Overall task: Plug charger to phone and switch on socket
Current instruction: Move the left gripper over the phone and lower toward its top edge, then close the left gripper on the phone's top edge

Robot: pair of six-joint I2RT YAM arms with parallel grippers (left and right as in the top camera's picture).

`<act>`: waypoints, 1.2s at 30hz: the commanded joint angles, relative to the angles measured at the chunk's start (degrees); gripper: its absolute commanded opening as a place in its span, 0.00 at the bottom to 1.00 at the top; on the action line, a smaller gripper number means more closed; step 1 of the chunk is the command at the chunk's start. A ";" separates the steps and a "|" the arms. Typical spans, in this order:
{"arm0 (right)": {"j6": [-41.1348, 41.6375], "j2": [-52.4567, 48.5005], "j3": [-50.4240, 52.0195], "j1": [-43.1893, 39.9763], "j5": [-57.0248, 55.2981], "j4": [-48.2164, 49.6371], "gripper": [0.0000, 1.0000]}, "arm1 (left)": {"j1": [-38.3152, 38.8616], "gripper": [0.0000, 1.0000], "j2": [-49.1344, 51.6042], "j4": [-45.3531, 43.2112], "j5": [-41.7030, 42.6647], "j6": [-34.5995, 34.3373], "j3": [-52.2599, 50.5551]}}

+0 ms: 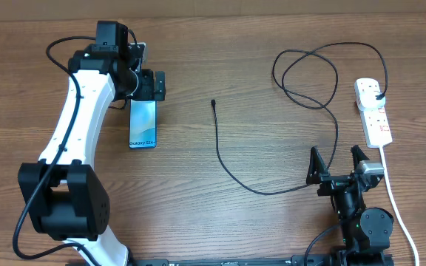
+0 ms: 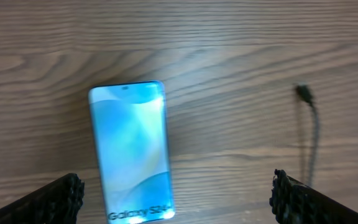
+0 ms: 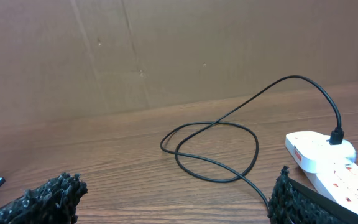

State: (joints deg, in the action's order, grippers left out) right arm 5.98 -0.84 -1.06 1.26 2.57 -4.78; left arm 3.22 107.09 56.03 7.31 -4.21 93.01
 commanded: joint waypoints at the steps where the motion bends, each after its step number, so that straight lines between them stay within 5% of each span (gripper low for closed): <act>1: 0.13 0.68 0.61 0.39 -0.15 0.20 1.00 | -0.57 1.00 2.05 0.35 -6.36 -2.25 1.22; 36: 0.13 0.68 0.61 0.39 -0.15 0.20 1.00 | -0.20 1.00 16.50 1.84 -7.82 -1.97 0.98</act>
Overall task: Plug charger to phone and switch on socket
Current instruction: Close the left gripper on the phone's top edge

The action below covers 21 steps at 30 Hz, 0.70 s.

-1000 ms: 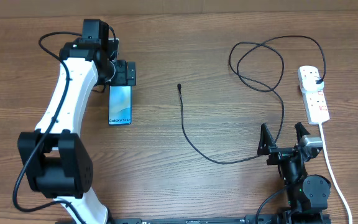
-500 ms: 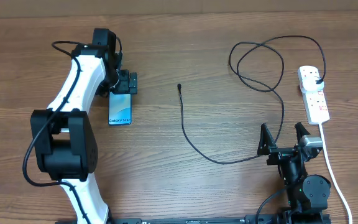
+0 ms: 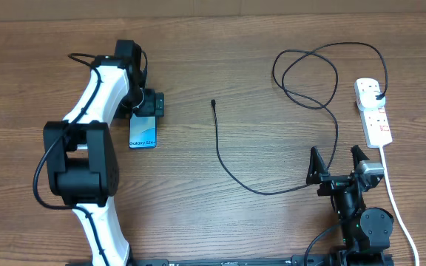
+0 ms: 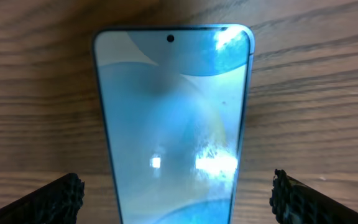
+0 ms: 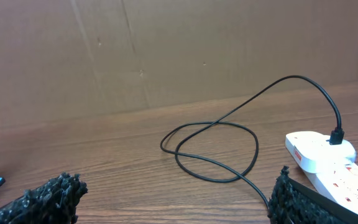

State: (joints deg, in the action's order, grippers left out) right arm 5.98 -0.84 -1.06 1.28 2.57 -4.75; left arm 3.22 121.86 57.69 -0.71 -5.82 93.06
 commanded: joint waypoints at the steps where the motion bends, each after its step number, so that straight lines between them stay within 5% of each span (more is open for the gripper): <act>1: 0.13 0.68 0.61 0.37 -0.15 0.17 1.00 | -0.17 1.00 2.19 0.15 0.39 -0.37 0.94; 21: 0.13 0.68 0.61 0.37 -0.15 0.17 1.00 | 0.07 0.95 3.34 -2.19 0.52 -0.42 -1.53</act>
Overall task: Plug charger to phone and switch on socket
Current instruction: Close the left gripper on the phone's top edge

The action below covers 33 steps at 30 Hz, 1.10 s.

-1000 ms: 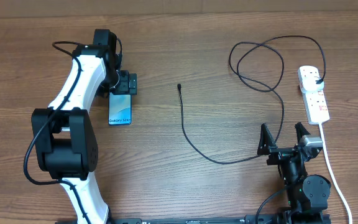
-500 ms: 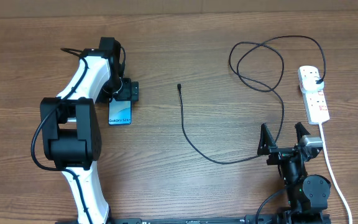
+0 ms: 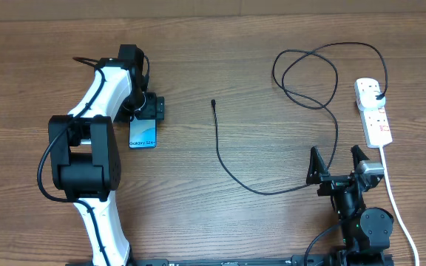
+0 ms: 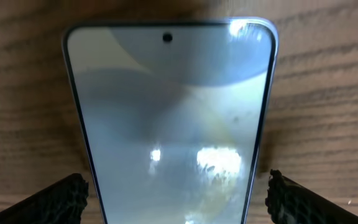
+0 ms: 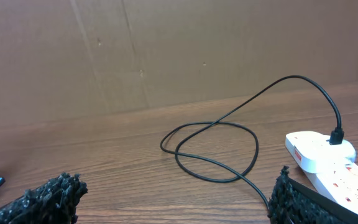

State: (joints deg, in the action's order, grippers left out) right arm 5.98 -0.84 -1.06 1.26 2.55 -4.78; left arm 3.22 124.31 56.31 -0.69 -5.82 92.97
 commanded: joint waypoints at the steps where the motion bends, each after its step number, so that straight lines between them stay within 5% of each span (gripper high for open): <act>1: 0.13 0.68 0.61 0.39 -0.13 0.20 1.00 | 0.17 0.95 0.90 -1.29 0.50 -0.39 -2.14; 10: 0.13 0.68 0.61 0.39 -0.13 0.20 1.00 | 0.33 0.93 0.90 -3.67 0.48 -0.39 -5.51; 20: 0.13 0.68 0.61 0.39 -0.13 0.20 1.00 | 0.33 0.75 0.90 -3.89 0.50 -0.46 -5.49; 33: 0.13 0.68 0.61 0.39 -0.13 0.20 1.00 | 0.33 0.70 0.83 -0.13 0.50 -1.14 -0.92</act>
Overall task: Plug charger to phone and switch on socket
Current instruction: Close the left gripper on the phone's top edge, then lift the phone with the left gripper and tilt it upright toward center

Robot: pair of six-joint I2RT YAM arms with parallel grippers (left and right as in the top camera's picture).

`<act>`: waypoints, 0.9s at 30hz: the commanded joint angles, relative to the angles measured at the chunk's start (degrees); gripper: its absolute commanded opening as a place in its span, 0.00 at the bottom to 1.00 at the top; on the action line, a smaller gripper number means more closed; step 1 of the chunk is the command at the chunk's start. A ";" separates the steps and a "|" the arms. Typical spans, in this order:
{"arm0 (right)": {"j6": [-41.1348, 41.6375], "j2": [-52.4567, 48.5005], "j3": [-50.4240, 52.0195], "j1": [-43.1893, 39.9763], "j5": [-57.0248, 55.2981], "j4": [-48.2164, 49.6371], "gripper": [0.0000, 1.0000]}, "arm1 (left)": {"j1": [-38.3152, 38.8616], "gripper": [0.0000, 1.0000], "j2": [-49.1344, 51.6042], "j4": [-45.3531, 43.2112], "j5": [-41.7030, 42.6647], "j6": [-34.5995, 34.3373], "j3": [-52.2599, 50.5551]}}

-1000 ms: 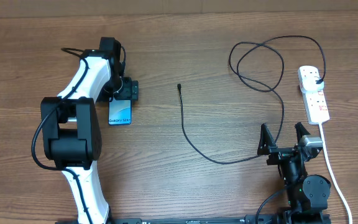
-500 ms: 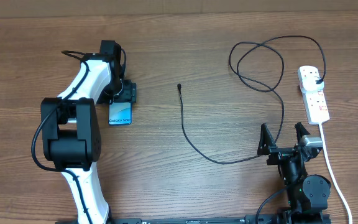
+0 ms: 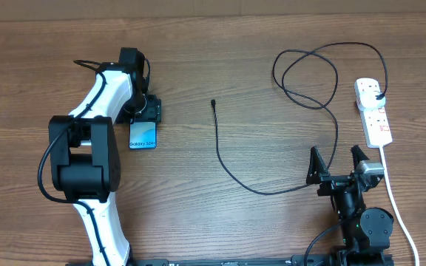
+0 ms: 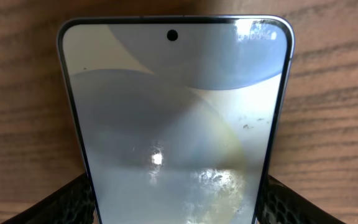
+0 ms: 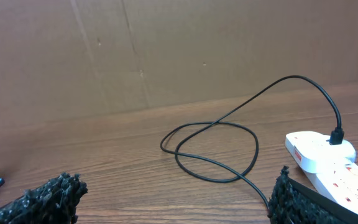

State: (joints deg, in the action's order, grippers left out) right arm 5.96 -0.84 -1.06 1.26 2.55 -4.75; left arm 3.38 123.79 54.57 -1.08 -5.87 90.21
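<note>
The phone (image 3: 143, 134) lies face up on the table, its blue screen lit, and it fills the left wrist view (image 4: 176, 112). My left gripper (image 3: 145, 115) is down over the phone's top end, and its fingers (image 4: 76, 202) press against both long sides, shut on it. The black charger cable (image 3: 228, 166) runs from its free plug tip (image 3: 213, 102) across the table to the white power strip (image 3: 373, 112). My right gripper (image 3: 339, 164) rests open at the front right, with the cable loop (image 5: 216, 149) and the strip (image 5: 328, 158) ahead of it.
A white lead (image 3: 394, 192) runs from the power strip toward the front edge, past my right arm. A brown cardboard wall (image 5: 166, 50) stands behind the table. Bare wood (image 3: 272, 133) lies between the phone and the cable.
My left gripper has come lower over the phone, which looks larger in the wrist view, and its fingers now touch the phone's sides. The right arm, cable and strip are unchanged.
My left gripper was open above and behind the phone, with the cable tip off to the right. It then stood straight over the phone's top end, then lower around it. Now its fingers are shut on the phone's sides. The right arm stayed still throughout.
</note>
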 commanded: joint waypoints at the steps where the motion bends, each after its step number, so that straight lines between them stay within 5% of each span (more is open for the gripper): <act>1: 0.15 0.68 0.61 0.39 -0.13 0.17 1.00 | 0.17 0.70 1.36 2.56 0.87 -1.51 2.95; 15: 0.15 0.68 0.61 0.39 -0.13 0.17 1.00 | 0.48 0.69 1.36 15.02 1.99 -2.14 18.88; 27: 0.15 0.68 0.61 0.39 -0.13 0.17 1.00 | 0.79 0.68 1.33 17.66 13.38 -3.61 27.74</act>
State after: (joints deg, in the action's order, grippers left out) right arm 5.98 -0.84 -1.06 1.28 2.57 -4.78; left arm 3.40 125.27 72.25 6.07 -8.45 114.28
